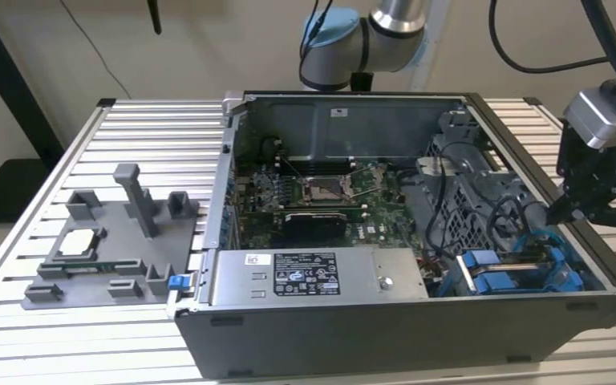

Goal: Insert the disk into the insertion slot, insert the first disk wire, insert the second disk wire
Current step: 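Insert the second disk wire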

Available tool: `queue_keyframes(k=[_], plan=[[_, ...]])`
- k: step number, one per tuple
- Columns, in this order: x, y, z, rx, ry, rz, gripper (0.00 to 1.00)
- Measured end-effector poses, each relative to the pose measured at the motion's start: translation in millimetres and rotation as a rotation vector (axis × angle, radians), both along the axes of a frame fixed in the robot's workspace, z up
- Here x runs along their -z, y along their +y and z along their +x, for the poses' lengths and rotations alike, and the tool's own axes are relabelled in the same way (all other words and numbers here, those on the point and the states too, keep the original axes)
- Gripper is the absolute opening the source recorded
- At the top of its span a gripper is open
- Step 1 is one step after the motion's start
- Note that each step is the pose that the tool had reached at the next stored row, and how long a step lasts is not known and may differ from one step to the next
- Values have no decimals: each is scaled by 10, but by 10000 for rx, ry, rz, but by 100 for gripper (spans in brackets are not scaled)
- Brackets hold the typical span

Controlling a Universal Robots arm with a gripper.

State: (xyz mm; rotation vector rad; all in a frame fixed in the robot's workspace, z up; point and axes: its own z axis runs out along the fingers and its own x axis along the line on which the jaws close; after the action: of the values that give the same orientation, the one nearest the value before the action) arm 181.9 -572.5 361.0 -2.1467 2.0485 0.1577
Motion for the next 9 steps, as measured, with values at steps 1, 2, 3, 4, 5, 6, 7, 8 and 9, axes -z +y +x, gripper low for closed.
queue_keyframes(k=[1, 2, 3, 4, 5, 6, 7, 8, 9], plan=[[0, -1, 0, 0, 0, -1, 100], [0, -1, 0, 0, 0, 0, 0], [0, -3, 0, 0, 1, 0, 0], [0, -6, 0, -1, 3, 1, 0], [-2, -7, 0, 0, 5, 0, 0], [-7, -7, 0, 1, 7, 0, 0], [-17, -7, -1, 0, 12, 1, 0], [-27, -9, -1, 1, 20, 2, 0], [-35, -11, -1, 1, 29, 2, 0]])
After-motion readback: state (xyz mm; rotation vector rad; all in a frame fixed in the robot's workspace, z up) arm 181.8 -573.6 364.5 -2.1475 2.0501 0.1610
